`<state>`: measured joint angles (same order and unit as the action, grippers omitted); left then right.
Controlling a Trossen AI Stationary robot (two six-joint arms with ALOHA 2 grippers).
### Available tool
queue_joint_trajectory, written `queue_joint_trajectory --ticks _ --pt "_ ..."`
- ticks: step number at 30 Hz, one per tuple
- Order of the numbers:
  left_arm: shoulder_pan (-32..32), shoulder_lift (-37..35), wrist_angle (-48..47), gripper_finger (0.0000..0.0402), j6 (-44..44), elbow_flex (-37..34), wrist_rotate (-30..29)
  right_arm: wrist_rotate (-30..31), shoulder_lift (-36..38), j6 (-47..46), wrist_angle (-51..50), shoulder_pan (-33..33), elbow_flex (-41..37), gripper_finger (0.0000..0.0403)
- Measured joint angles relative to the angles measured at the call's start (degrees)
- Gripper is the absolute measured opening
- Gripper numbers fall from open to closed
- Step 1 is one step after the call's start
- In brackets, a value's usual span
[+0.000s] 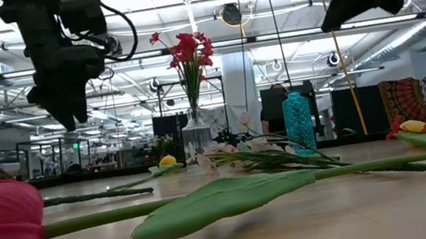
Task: Sort flowers into vase by color
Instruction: Put the right yellow tulip into the blue vase
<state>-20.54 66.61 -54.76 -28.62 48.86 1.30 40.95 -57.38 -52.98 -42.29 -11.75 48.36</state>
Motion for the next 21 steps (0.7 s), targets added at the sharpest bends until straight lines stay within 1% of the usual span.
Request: queue_joint_trajectory --ticks 2,5,7,9,13,15,18,21 --pt "-0.79 0.00 0.02 0.0239 2.29 0.00 0.02 -3.45 -6.46 -10.16 -9.09 0.00 6.13 0.0000" --pt "-2.08 0.00 0.10 0.0239 6.22 -0.02 -0.03 -12.42 -14.42 -23.21 -21.26 -0.01 13.36 0.0000" --pt "-2.82 0.00 0.16 0.0239 8.46 -0.02 -0.05 -20.08 -18.42 -29.57 -26.31 -0.22 16.37 0.0000" --pt "-3.51 0.00 0.30 0.0239 10.47 -0.02 -0.15 -26.07 -21.34 -34.21 -28.81 -0.98 17.89 0.0000" --pt "-4.98 0.01 0.67 0.0239 13.72 -0.02 -0.55 -33.68 -25.56 -43.54 -28.99 -3.71 17.33 0.0000" --pt "-5.67 0.01 0.79 0.0239 15.33 -0.02 -0.55 -36.49 -26.97 -48.13 -28.42 -5.44 16.40 0.0001" --pt "-6.34 0.00 0.76 0.0239 17.62 -0.02 -0.55 -37.87 -28.51 -53.27 -22.86 -8.16 14.20 0.0009" --pt "-6.73 0.00 0.73 0.0239 19.03 -0.02 -0.47 -37.94 -28.97 -58.26 -16.91 -10.35 10.98 0.0028"
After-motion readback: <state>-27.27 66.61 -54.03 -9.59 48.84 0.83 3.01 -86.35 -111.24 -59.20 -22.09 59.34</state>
